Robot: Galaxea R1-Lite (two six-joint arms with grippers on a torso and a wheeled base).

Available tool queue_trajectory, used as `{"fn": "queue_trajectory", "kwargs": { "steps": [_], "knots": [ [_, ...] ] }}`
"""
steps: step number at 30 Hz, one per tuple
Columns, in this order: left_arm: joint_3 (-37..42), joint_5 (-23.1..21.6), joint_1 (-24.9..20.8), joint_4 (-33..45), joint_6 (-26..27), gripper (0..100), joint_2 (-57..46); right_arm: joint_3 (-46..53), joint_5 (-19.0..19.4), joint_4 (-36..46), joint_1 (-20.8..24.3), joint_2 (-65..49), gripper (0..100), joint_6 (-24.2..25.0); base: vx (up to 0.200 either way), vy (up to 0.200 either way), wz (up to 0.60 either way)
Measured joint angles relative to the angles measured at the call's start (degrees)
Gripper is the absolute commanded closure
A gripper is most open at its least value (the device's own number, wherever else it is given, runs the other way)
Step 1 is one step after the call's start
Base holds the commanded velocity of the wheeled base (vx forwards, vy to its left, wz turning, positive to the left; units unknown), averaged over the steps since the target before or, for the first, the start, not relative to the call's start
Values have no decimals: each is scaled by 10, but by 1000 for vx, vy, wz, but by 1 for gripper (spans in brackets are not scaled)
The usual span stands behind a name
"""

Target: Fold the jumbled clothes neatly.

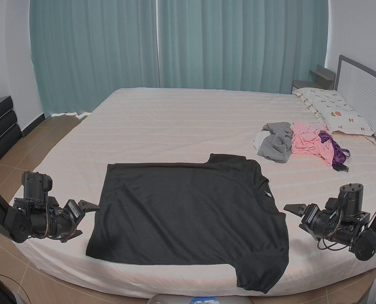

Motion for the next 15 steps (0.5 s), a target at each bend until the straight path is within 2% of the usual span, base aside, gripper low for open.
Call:
{"fn": "queue_trajectory", "kwargs": {
  "steps": [4, 15],
  "knots": [
    [32, 0, -4, -40, -4, 0, -3, 10, 1, -5, 1, -2, 0, 1, 0, 0, 0],
    [47, 1, -20, -47, -6, 0, 15, 20, 1, -18, 17, 17, 0, 2, 0, 0, 0]
  ]
}}
